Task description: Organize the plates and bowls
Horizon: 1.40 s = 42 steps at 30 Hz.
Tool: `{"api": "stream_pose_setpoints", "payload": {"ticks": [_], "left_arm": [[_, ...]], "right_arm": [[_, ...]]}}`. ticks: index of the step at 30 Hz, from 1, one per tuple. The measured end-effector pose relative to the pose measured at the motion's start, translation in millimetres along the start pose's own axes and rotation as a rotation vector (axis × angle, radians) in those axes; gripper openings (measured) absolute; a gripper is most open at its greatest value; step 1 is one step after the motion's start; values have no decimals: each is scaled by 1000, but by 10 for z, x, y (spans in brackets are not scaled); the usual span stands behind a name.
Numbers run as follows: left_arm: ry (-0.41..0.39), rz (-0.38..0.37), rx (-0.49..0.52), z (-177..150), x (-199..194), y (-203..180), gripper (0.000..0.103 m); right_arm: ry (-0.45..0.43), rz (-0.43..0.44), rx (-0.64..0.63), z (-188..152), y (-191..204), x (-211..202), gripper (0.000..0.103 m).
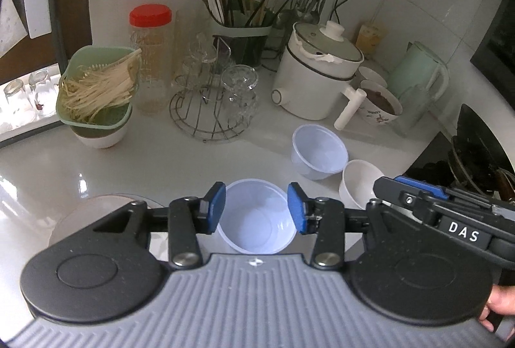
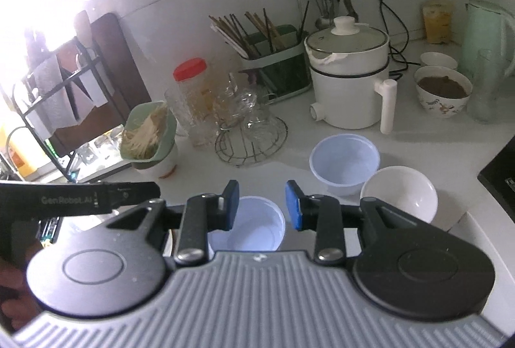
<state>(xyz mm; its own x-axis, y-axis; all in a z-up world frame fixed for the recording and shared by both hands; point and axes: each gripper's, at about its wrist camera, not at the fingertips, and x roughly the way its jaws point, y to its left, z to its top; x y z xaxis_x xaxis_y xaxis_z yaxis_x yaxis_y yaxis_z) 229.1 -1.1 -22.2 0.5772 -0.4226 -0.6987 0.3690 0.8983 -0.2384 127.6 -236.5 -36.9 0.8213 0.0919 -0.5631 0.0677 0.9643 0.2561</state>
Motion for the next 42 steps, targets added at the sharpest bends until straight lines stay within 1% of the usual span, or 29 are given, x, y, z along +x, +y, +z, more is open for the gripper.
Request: {"api": "stream_pose_setpoints", "payload": {"ticks": [3, 9, 14, 17, 19, 22, 28, 31, 34, 39, 42], "left_arm": [[-9, 5, 11, 0, 9, -30, 54], [-24, -8, 27, 11, 26, -141, 55], [2, -21, 55, -4, 116, -261, 56], [17, -42, 46, -9, 192, -299, 57], [20, -29, 50, -3, 249, -323, 57], [35, -20, 77, 31, 372, -383, 57], [70, -26, 93, 156, 636, -498, 57], [93, -21, 102, 245, 803, -556, 61], [98, -29, 112, 339, 947, -607, 64], [107, -42, 128, 500, 1213, -712, 65], [129, -52, 127, 568, 1380, -760, 65]], "right_arm": [[-8, -17, -2, -32, -16, -31, 35], [-5, -41, 6, -70, -70, -56, 35], [-5, -62, 29, -106, -154, -104, 35], [-1, -75, 39, -125, -204, -106, 35], [2, -83, 48, -135, -247, -102, 35], [7, -93, 59, -139, -317, -78, 35], [27, -110, 86, -86, -492, 66, 35], [36, -113, 95, -36, -569, 153, 35], [44, -124, 103, 38, -655, 236, 35], [68, -139, 115, 137, -821, 418, 35], [87, -148, 126, 187, -924, 546, 35]]}}
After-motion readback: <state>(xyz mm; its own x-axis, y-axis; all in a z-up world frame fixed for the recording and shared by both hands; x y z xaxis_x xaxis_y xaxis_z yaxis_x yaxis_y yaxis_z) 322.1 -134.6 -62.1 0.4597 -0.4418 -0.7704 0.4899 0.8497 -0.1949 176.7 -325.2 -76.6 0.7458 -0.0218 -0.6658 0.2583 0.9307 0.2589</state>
